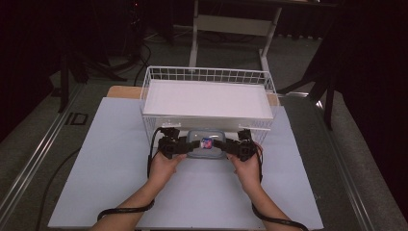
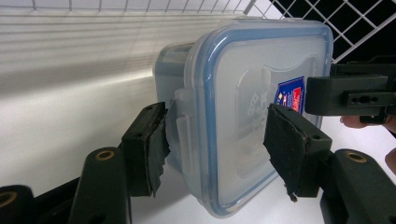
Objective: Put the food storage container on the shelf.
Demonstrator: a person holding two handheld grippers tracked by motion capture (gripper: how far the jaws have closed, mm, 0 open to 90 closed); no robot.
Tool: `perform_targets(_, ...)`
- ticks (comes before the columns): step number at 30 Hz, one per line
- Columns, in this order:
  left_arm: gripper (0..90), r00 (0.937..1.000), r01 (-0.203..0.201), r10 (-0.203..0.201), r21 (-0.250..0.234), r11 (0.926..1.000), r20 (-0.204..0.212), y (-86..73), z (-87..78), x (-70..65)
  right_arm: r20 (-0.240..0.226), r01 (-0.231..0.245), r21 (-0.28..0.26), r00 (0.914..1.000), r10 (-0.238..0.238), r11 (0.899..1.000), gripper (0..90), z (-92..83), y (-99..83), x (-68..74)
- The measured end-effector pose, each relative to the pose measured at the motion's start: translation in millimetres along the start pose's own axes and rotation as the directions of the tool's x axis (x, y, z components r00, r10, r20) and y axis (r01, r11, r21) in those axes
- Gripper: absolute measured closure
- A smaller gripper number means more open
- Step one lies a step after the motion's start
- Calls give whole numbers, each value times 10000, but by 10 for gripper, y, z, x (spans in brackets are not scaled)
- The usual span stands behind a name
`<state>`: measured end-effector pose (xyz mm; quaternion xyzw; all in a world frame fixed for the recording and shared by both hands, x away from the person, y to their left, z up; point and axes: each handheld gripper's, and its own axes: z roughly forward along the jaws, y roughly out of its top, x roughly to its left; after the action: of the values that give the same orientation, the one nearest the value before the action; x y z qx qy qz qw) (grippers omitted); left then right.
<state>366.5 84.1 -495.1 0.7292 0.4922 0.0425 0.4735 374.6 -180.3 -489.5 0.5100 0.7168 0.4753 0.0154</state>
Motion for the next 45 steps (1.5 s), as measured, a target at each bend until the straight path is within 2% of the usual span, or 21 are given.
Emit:
perform_targets(4, 413, 10000, 54, -54, 92, 9999, -3, 1, 28, 43, 81, 36, 14, 10000, -36, 10000, 422, 38, 13, -4)
perform_targets(5, 413, 9997, 259, -259, 248, 9994, -12, -9, 56, 67, 118, 34, 52, 9999, -35, 10000, 421, 51, 13, -5)
perform_targets(7, 412, 9997, 235, -236, 267, 9994, 15, -18, 76, 87, 179, 6, 185, 9998, -10, 9998, 420, 96, 3, -22)
perform_targets(11, 413, 9999, 58, -57, 41, 10000, -121, -7, 87, 81, 33, -48, -12, 10000, 49, 10000, 416, 132, 5, -80)
perform_targets(13, 414, 9999, 120, -121, -131, 9998, -44, -13, 95, 90, 66, 61, -25, 10000, -61, 10000, 412, 142, 14, -87)
perform_targets(16, 414, 9999, -64, 68, -327, 9994, 130, -32, 107, 125, -8, -74, -118, 10000, 74, 9999, 409, 151, 17, -117)
perform_targets(19, 414, 9993, -80, 102, -602, 9982, 355, -55, 120, 177, 58, -94, -253, 9999, 95, 9996, 401, 163, 11, -121)
perform_targets(22, 406, 9992, -206, 232, -740, 9970, 338, -67, 130, 184, 67, -60, -441, 10000, 63, 9990, 392, 175, 7, -132)
perform_targets(23, 399, 9992, -260, 283, -772, 9967, 283, -70, 138, 176, 112, -12, -489, 9999, 18, 9988, 384, 178, 4, -126)
perform_targets(26, 376, 9993, -277, 295, -719, 9970, 243, -62, 161, 175, 713, 694, -652, 9954, -647, 9955, 381, 175, 23, -62)
perform_targets(29, 365, 9995, -108, 129, -755, 9971, 278, -47, 185, 193, 913, 627, -557, 9942, -575, 9965, 363, 187, 48, -48)
perform_targets(31, 362, 9997, -256, 257, -802, 9964, 5, -42, 195, 184, 1053, 450, -636, 9937, -381, 9970, 367, 195, 49, -60)
perform_targets(35, 359, 9981, -543, 522, -703, 9960, -312, -41, 219, 175, 1322, 804, -651, 9887, -712, 9946, 371, 254, 23, -113)
perform_targets(36, 363, 9975, -613, 585, -741, 9954, -395, -39, 219, 185, 1288, 639, -523, 9900, -567, 9966, 373, 272, 12, -124)
perform_targets(37, 366, 9975, -575, 542, -785, 9953, -445, -34, 218, 188, 1052, 717, -714, 9924, -639, 9949, 382, 291, 7, -163)
perform_targets(38, 368, 9978, -517, 482, -784, 9956, -455, -26, 220, 192, 992, 504, -769, 9942, -427, 9958, 392, 293, 0, -168)
perform_targets(40, 368, 9974, -519, 476, -825, 9952, -538, -17, 215, 194, 1017, 688, -927, 9930, -593, 9933, 403, 299, -4, -157)
perform_targets(42, 363, 9967, -469, 401, -974, 9941, -700, -13, 205, 198, 1019, 479, -941, 9941, -383, 9944, 394, 286, -8, -123)
perform_targets(45, 370, 9962, -471, 391, -1034, 9935, -784, 9, 178, 225, 1010, 829, -1040, 9922, -724, 9911, 412, 272, -1, -112)
